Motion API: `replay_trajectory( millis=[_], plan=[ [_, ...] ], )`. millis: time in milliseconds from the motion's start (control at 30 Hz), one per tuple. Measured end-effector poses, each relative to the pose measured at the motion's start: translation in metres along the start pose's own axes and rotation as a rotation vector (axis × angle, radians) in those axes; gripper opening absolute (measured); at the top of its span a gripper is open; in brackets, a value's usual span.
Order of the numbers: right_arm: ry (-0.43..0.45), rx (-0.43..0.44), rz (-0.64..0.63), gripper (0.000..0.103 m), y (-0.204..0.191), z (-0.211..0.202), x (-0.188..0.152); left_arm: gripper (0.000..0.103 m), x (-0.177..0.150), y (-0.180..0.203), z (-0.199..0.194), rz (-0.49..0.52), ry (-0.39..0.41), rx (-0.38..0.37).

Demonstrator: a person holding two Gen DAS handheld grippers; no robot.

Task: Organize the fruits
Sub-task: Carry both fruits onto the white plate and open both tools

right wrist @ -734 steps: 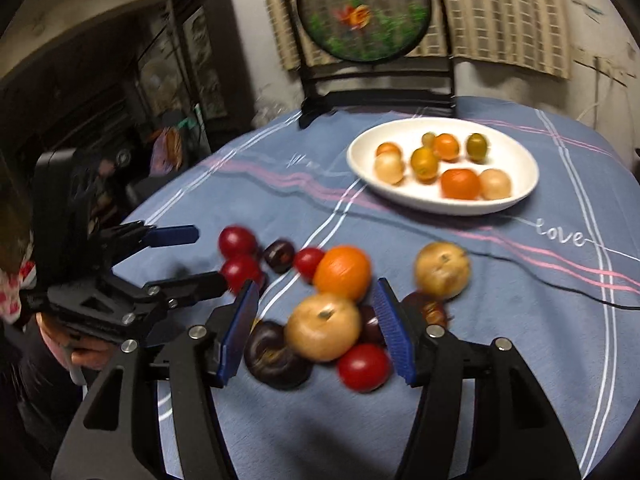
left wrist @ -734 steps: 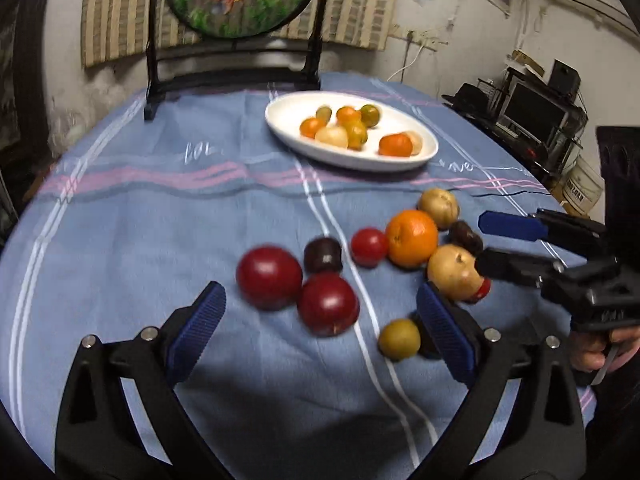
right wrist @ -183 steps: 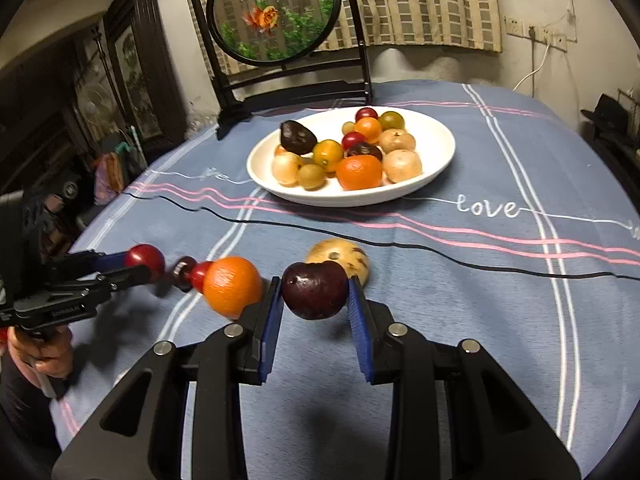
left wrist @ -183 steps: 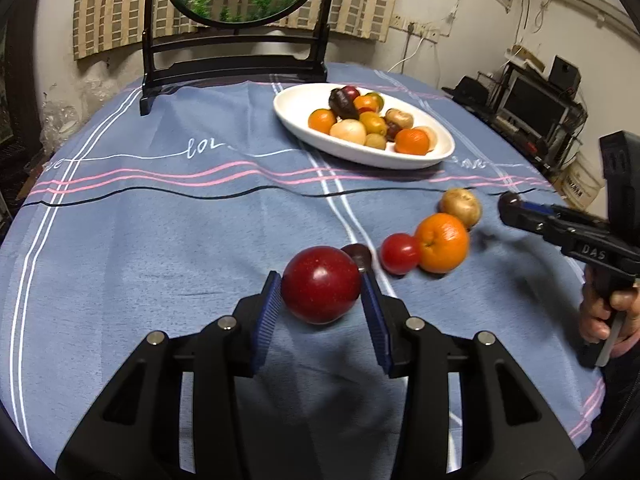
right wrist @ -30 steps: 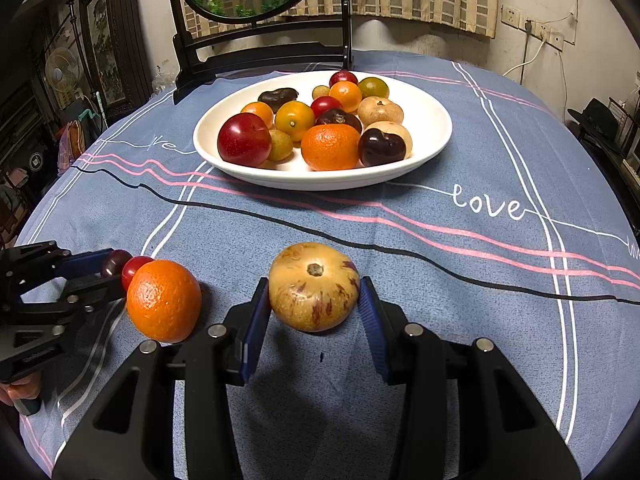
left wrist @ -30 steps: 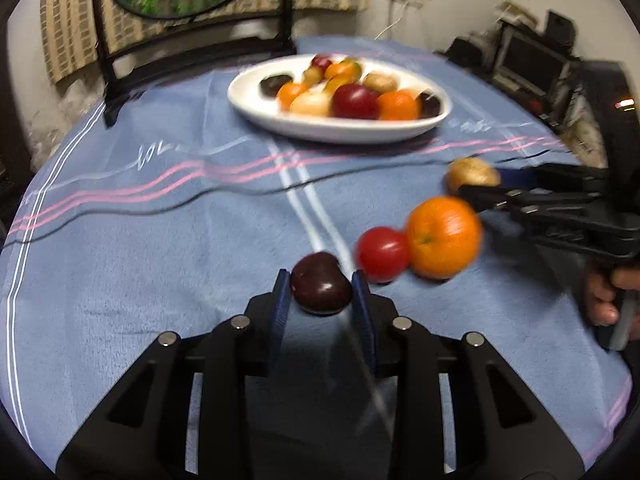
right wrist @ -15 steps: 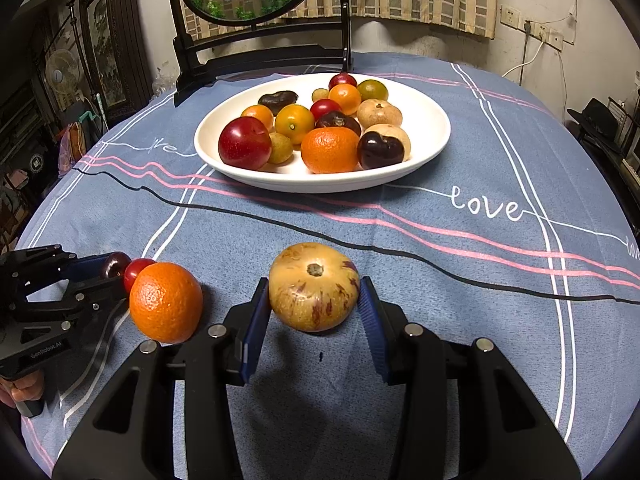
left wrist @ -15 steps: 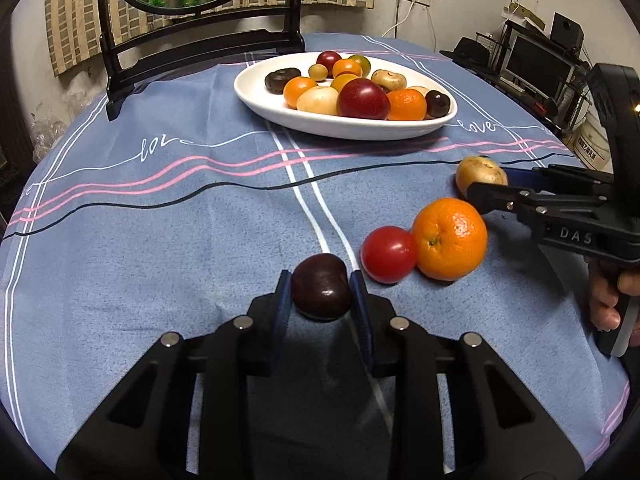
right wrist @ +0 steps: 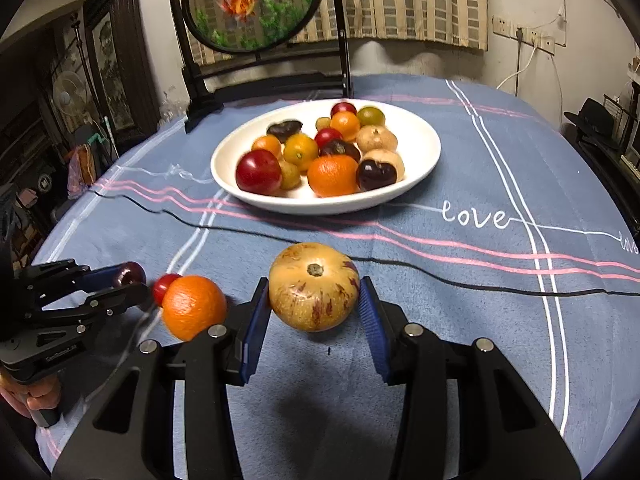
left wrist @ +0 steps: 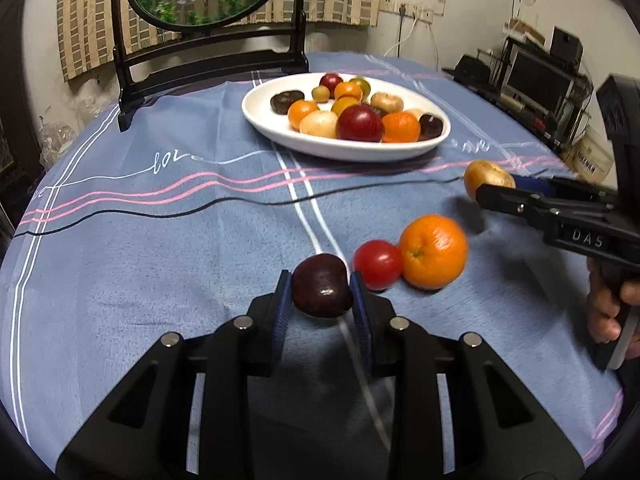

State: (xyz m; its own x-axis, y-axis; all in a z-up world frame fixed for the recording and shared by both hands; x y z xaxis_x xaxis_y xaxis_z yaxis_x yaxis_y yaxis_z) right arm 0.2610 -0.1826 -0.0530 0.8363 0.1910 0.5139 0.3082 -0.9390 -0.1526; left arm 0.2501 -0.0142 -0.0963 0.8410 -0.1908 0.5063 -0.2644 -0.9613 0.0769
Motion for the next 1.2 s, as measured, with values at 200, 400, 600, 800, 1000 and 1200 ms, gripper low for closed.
replay_trajectory(
  millis=[200, 400, 600, 800, 1000, 1200],
  plan=[
    [0.126, 0.049, 0.026, 0.045, 0.004, -0.027, 0.017, 0.03, 0.027, 0.003, -0.018, -0.027, 0.043, -0.093],
    [0.219, 0.056, 0.098, 0.045, 0.025, -0.039, 0.056, 0.03, 0.083, 0.004, -0.028, -0.013, 0.086, -0.101],
    [0.242, 0.028, 0.096, 0.045, 0.033, -0.021, 0.095, 0.03, 0.147, -0.003, -0.017, -0.033, 0.128, -0.082],
    [0.208, 0.035, 0.092, 0.045, 0.035, 0.014, 0.124, 0.03, 0.196, -0.011, 0.025, -0.049, 0.102, -0.03],
    [0.159, 0.031, 0.07, 0.045, 0.038, 0.042, 0.136, 0.03, 0.211, -0.021, 0.073, -0.065, 0.03, -0.011],
    [0.135, 0.02, 0.039, 0.052, 0.035, 0.053, 0.137, 0.073, 0.21, -0.033, 0.068, -0.097, 0.068, 0.05]
  ],
)
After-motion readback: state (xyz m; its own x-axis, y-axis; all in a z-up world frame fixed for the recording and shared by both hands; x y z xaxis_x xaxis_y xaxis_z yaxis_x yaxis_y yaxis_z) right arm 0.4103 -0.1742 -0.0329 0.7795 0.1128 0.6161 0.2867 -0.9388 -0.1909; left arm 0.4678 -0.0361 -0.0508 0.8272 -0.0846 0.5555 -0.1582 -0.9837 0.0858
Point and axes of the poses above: each gripper's, at about its wrist camera, not at the fingertips, and z roughly the way its jaws point, y to its right, x to its top, the point moved 8 cm from there along z, roughly the way its jaws point, and after that the axes turned 13 degrees about -y, right-handed, at the moved point
